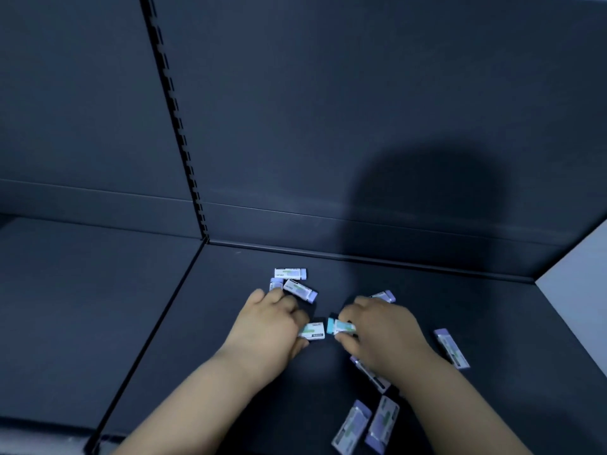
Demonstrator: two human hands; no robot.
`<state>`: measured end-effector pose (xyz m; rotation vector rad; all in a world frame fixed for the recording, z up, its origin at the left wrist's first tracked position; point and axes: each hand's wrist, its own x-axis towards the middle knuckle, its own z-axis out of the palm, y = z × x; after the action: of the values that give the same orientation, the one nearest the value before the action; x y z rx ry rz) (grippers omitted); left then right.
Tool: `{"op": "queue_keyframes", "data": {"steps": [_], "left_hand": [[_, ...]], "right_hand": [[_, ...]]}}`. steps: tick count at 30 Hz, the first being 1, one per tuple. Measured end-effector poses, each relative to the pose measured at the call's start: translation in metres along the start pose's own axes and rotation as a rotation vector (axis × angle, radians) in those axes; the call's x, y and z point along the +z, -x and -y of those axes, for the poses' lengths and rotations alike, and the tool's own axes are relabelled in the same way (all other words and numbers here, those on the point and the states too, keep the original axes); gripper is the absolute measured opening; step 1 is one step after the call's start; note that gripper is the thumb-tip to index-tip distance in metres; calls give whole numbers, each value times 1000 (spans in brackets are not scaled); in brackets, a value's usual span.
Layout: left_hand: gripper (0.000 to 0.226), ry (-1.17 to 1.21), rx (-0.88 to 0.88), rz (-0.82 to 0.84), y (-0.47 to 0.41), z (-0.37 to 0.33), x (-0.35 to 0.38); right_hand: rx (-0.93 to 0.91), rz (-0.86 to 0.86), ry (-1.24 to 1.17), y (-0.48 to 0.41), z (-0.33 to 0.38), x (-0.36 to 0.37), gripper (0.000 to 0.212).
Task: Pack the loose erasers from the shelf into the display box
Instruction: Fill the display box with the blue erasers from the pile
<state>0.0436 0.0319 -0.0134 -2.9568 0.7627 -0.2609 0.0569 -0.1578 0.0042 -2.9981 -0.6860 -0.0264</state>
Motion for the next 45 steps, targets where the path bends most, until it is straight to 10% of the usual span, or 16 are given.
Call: {"op": "queue_keyframes", "data": {"steps": [12, 24, 45], "left_hand": [[37, 28, 19, -288, 65, 109, -12], [40, 119, 64, -219, 158, 234, -5], [37, 125, -168, -225, 244, 289, -18]], "right_hand": [[41, -192, -3, -26, 103, -5, 28], [148, -185, -130, -54, 267, 9, 26], [24, -130, -146, -88, 343, 9, 25]]}}
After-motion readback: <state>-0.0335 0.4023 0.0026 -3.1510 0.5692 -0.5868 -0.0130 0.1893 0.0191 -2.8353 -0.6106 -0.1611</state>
